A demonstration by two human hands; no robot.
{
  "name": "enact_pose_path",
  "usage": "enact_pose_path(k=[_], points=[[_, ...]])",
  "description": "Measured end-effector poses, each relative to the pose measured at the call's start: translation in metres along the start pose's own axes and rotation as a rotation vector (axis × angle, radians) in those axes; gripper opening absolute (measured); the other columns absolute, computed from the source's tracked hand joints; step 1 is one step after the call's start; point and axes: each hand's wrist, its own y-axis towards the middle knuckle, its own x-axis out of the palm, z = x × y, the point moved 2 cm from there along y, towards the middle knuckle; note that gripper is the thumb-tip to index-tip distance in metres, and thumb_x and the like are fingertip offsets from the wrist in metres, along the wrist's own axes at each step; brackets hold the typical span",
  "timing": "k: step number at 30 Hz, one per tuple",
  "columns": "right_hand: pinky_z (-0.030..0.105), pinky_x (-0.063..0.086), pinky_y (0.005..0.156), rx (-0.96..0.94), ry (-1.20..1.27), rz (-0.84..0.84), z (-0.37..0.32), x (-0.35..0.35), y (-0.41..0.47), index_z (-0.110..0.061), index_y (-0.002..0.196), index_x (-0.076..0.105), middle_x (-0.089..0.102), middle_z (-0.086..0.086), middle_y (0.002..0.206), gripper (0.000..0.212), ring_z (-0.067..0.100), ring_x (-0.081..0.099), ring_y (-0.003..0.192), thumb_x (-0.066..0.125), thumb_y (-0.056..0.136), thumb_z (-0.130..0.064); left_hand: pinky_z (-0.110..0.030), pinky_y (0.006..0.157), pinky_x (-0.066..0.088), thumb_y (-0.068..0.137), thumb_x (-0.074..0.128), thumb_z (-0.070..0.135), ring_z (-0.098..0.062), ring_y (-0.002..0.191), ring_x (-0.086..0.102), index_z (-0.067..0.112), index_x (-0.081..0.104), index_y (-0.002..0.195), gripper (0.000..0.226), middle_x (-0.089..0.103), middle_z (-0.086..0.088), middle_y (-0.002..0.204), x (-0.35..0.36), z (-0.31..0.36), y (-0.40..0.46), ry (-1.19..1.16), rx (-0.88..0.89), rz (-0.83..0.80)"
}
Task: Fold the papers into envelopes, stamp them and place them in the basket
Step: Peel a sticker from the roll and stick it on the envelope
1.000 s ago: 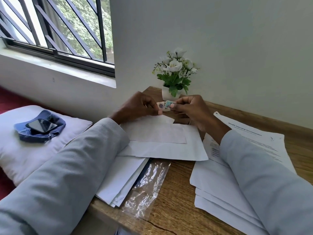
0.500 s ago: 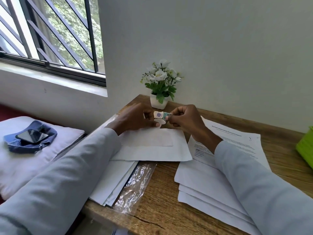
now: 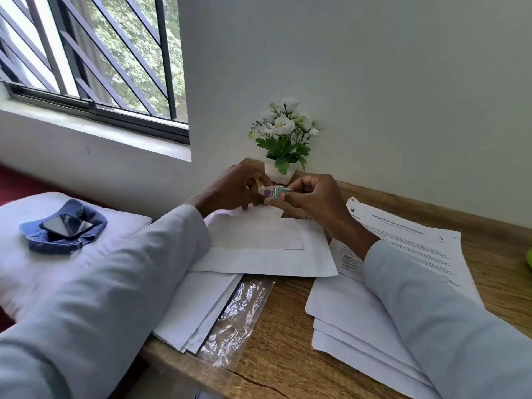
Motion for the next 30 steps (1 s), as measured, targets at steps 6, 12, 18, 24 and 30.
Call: enact_pose_path(k=[6,12,18,24,30], points=[[0.028,0.053,0.061,0.051,0.040,-0.047,0.002,0.003,0.004,-0.007,0.088,0.076,0.073,0.000,0.075,0.015,0.007,0.062,0.061,0.081,0.078,-0.016,-0.037,0.051,0.060,0.081,0.078,0.012,-0.017,0.054,0.068,0.020,0.076,0.087,0.011,0.068,0.006,0.071,0.001,-0.016,0.011,0.016,-0.096,0.033],[0.044,0.060,0.082,0.170,0.197,-0.068,0.011,-0.003,0.004,-0.002,0.093,0.075,0.076,0.013,0.085,0.020,0.018,0.069,0.072,0.082,0.078,-0.013,-0.035,0.066,0.057,0.088,0.069,0.015,-0.022,0.072,0.063,0.026,0.075,0.105,0.021,0.072,-0.004,0.094,-0.001,-0.023,0.013,0.178,-0.139,-0.028],[0.028,0.060,0.071,0.210,0.283,-0.048,0.009,-0.016,-0.005,-0.003,0.092,0.074,0.076,0.014,0.087,0.017,0.019,0.070,0.075,0.081,0.079,-0.012,-0.029,0.072,0.049,0.083,0.076,0.028,-0.020,0.085,0.058,0.026,0.072,0.110,0.027,0.069,-0.001,0.108,0.000,-0.017,0.008,0.225,-0.116,0.068],[0.035,0.062,0.078,0.206,0.366,-0.026,0.004,-0.040,-0.013,-0.002,0.092,0.073,0.076,0.016,0.089,0.017,0.026,0.073,0.081,0.080,0.080,-0.011,-0.024,0.063,0.049,0.075,0.074,0.055,-0.011,0.078,0.059,0.034,0.074,0.090,0.026,0.065,0.014,0.088,0.010,0.030,-0.003,0.146,0.015,-0.167],[0.032,0.061,0.075,0.224,0.405,-0.020,0.007,-0.064,-0.038,-0.001,0.094,0.072,0.076,0.016,0.088,0.017,0.021,0.073,0.077,0.078,0.082,-0.012,-0.021,0.071,0.044,0.071,0.077,0.054,-0.007,0.088,0.053,0.026,0.071,0.104,0.044,0.059,0.014,0.096,0.032,0.046,-0.007,0.112,-0.048,-0.374]])
